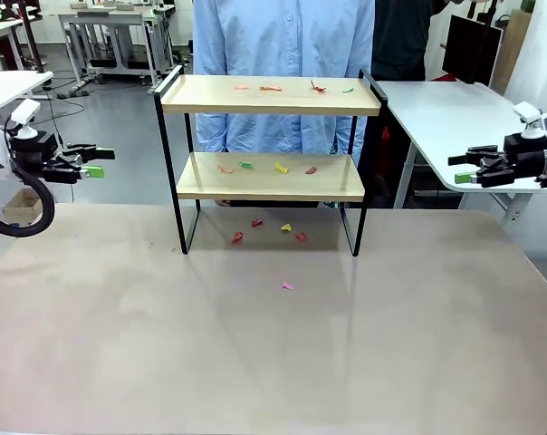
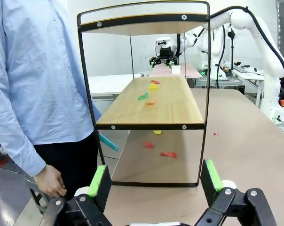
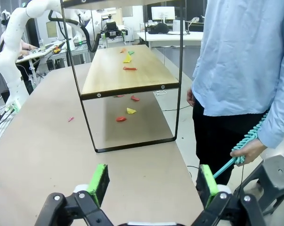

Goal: Clean the shelf.
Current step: Pick up the Duster handed by the human.

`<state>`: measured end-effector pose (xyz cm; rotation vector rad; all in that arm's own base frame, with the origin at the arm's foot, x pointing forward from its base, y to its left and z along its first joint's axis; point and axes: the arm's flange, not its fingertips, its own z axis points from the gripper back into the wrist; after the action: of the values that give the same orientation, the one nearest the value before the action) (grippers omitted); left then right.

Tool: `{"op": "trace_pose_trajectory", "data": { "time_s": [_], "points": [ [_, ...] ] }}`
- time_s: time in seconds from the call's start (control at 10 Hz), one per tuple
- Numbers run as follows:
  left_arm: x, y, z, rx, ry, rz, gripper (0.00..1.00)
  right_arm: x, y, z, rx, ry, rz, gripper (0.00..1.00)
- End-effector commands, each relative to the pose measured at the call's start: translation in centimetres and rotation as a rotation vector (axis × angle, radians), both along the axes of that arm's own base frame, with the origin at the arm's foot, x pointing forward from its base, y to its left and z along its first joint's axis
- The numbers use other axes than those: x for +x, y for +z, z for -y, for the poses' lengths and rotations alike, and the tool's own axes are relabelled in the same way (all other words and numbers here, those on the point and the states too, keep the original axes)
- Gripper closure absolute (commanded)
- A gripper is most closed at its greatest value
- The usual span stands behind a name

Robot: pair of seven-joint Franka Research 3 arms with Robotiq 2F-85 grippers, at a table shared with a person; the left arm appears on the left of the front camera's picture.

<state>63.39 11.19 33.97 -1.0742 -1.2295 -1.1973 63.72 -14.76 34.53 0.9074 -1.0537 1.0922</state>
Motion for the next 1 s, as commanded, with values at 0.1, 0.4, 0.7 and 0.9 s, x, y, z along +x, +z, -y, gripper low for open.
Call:
{"op": "trace_pose_trajectory", "data": {
  "time_s": [0.1, 0.4, 0.7, 0.9],
  "points": [
    [-0.81, 0.33, -0.58, -0.055, 0.005, 0.042, 0.00, 0.10, 0.38, 0.08, 0.044, -0.015, 0.041, 0.00],
    [-1.13, 0.96, -0.98, -0.096, 0.005, 0.049, 0.00, 0.15, 0.32, -0.07, 0.054, -0.026, 0.045, 0.00],
    [-0.43, 0.65, -0.95, -0.060, 0.003, 0.023, 0.00, 0.18, 0.24, 0.20, 0.028, -0.023, 0.011, 0.00],
    [-0.43, 0.65, -0.95, -0.060, 0.003, 0.023, 0.00, 0.18, 0.24, 0.20, 0.028, -0.023, 0.011, 0.00]
  ]
}}
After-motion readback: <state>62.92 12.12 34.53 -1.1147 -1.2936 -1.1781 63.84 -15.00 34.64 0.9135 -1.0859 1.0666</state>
